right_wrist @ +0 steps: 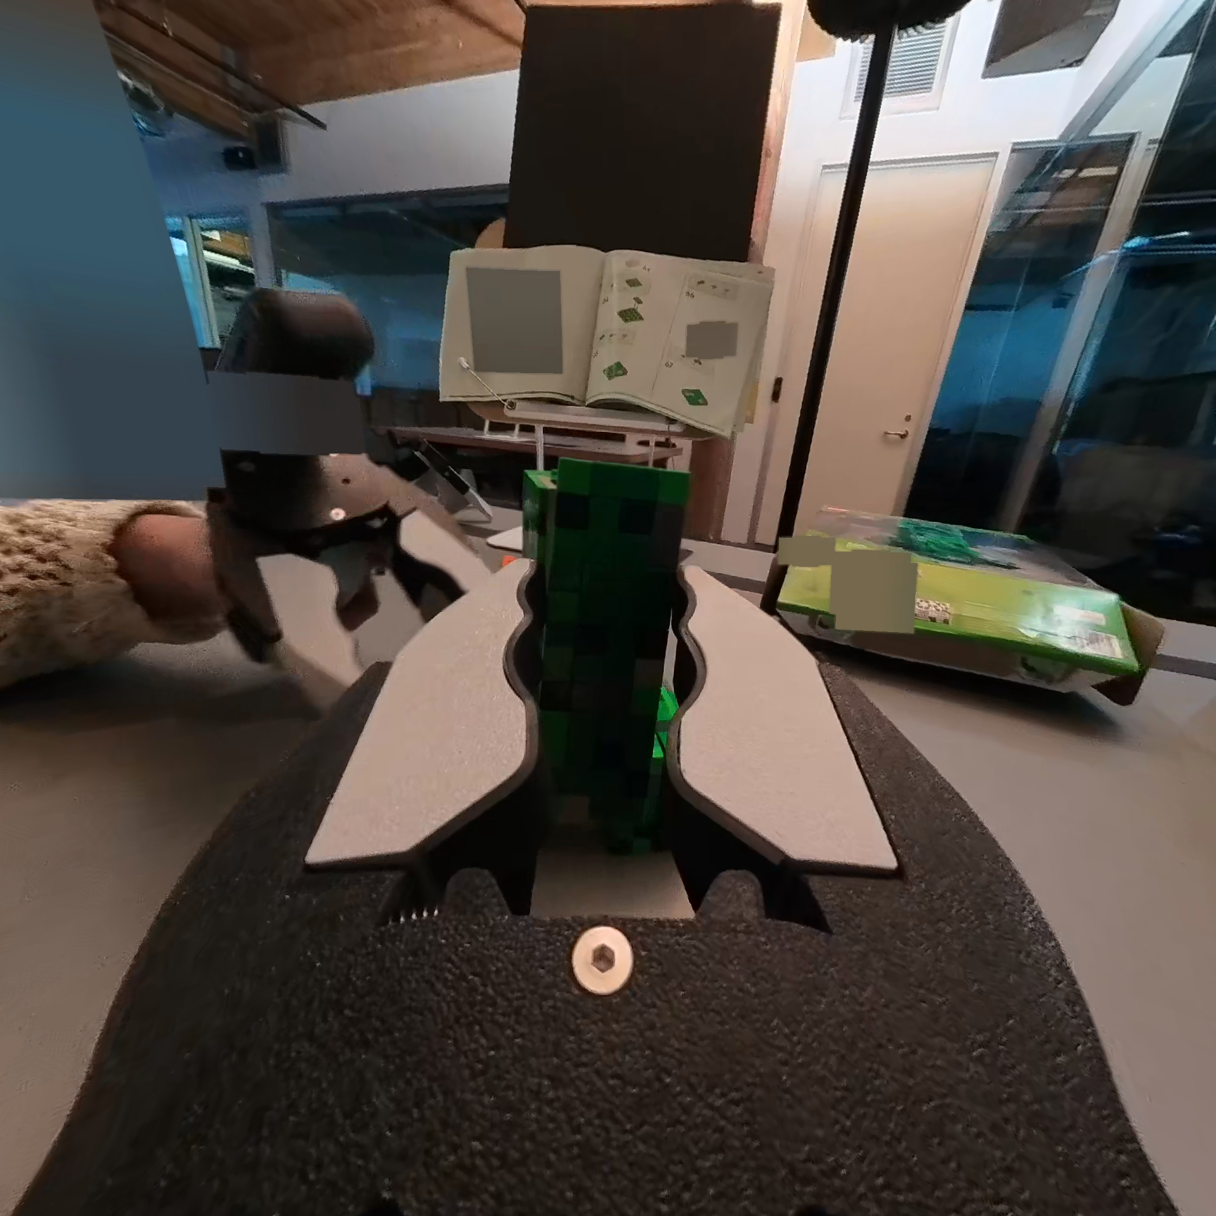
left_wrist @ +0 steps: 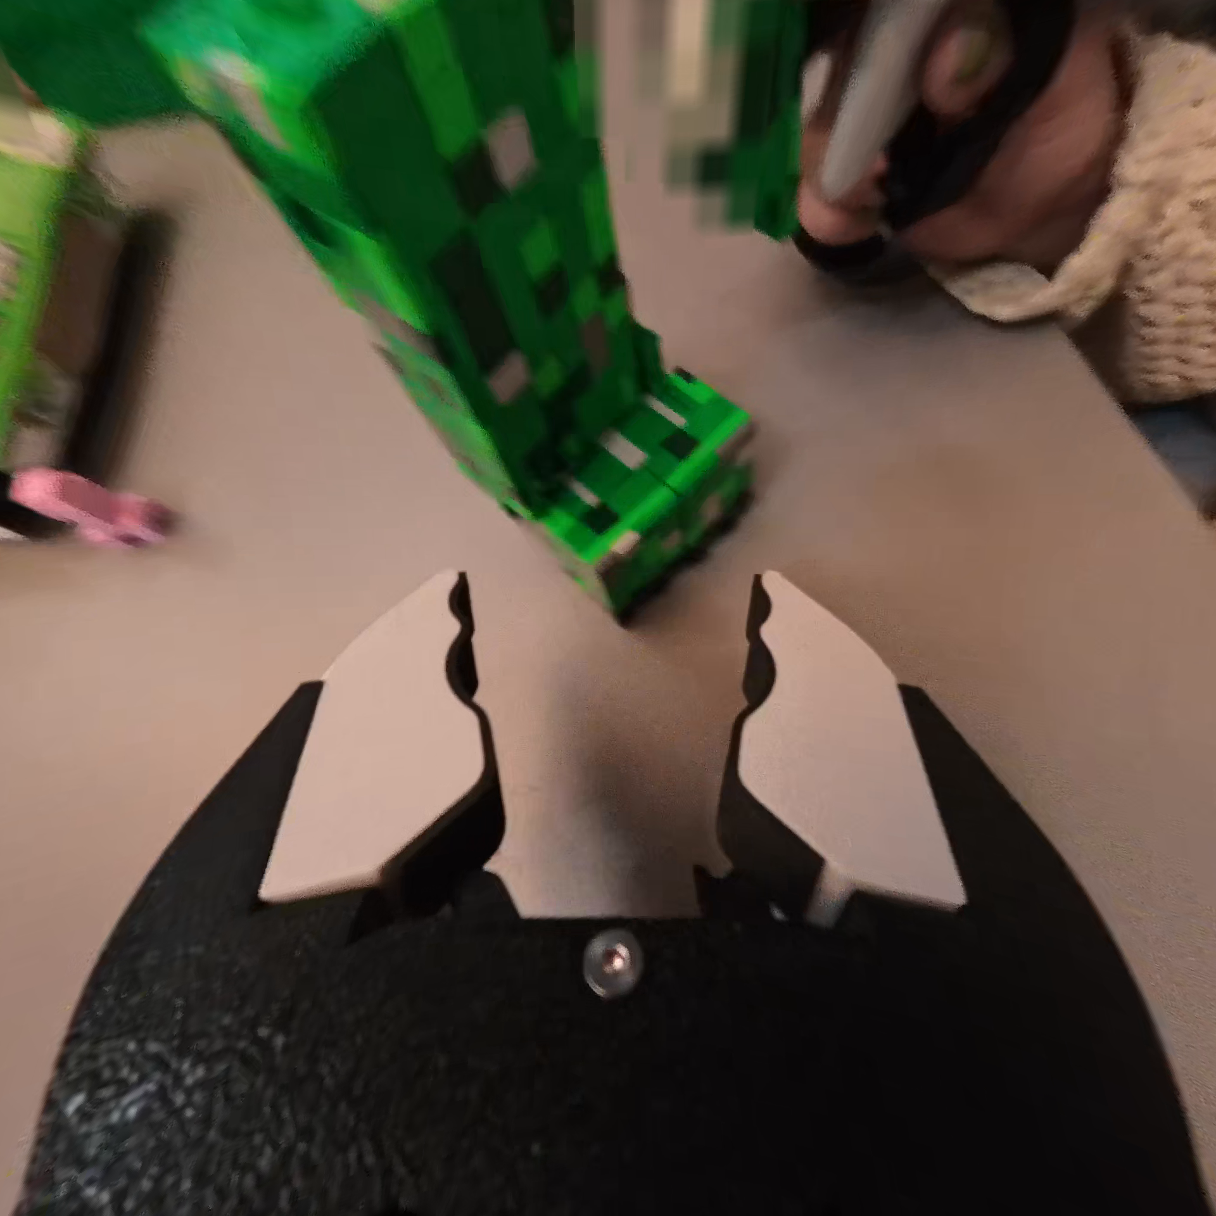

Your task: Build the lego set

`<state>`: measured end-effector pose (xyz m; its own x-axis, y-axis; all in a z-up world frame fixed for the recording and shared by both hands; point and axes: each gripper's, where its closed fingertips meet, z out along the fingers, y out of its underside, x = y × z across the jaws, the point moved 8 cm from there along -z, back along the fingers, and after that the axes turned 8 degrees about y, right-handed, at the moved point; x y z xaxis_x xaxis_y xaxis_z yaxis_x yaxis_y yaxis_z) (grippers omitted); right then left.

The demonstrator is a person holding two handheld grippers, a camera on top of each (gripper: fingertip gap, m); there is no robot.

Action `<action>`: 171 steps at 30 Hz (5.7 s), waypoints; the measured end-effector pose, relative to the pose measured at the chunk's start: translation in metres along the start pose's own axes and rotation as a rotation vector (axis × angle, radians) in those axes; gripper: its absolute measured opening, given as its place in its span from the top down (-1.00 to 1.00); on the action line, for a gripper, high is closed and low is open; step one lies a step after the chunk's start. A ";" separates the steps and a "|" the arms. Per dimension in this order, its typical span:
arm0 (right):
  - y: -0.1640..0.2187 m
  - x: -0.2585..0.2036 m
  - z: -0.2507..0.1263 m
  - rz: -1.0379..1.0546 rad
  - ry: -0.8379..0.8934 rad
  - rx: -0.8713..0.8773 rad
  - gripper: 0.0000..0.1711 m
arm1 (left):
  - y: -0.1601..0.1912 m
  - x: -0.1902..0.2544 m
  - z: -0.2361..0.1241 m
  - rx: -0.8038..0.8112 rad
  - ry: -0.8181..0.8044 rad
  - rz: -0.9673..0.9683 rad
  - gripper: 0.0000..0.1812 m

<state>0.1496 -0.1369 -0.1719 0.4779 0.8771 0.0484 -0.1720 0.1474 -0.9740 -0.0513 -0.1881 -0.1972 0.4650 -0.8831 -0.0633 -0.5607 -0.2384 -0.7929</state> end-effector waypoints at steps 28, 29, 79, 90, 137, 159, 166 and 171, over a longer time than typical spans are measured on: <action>0.008 0.002 0.005 0.103 -0.069 -0.022 0.57 | -0.016 -0.067 0.026 0.233 0.559 0.273 -0.07; 0.007 0.003 0.004 0.103 -0.067 -0.019 0.57 | -0.013 -0.066 0.031 0.202 0.545 0.286 -0.17; 0.009 0.014 0.020 0.145 -0.186 0.046 0.57 | -0.024 -0.057 0.024 0.428 0.499 0.285 0.20; 0.008 0.014 0.019 0.152 -0.191 0.053 0.57 | -0.024 -0.062 0.018 0.487 0.506 0.313 0.59; 0.012 0.010 0.027 0.076 -0.216 0.022 0.57 | -0.054 -0.054 0.014 0.560 0.392 0.305 0.56; 0.013 0.014 0.033 0.009 -0.273 0.009 0.57 | -0.052 -0.058 0.015 0.593 0.433 0.269 0.58; 0.013 0.014 0.032 0.018 -0.271 0.002 0.57 | -0.052 -0.059 0.016 0.610 0.458 0.263 0.58; 0.015 0.012 0.033 0.040 -0.285 -0.014 0.57 | -0.051 -0.061 0.016 0.621 0.482 0.260 0.58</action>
<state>0.1241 -0.1089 -0.1781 0.2095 0.9754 0.0680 -0.1726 0.1053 -0.9794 -0.0396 -0.1159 -0.1625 -0.0510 -0.9894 -0.1361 -0.0639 0.1393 -0.9882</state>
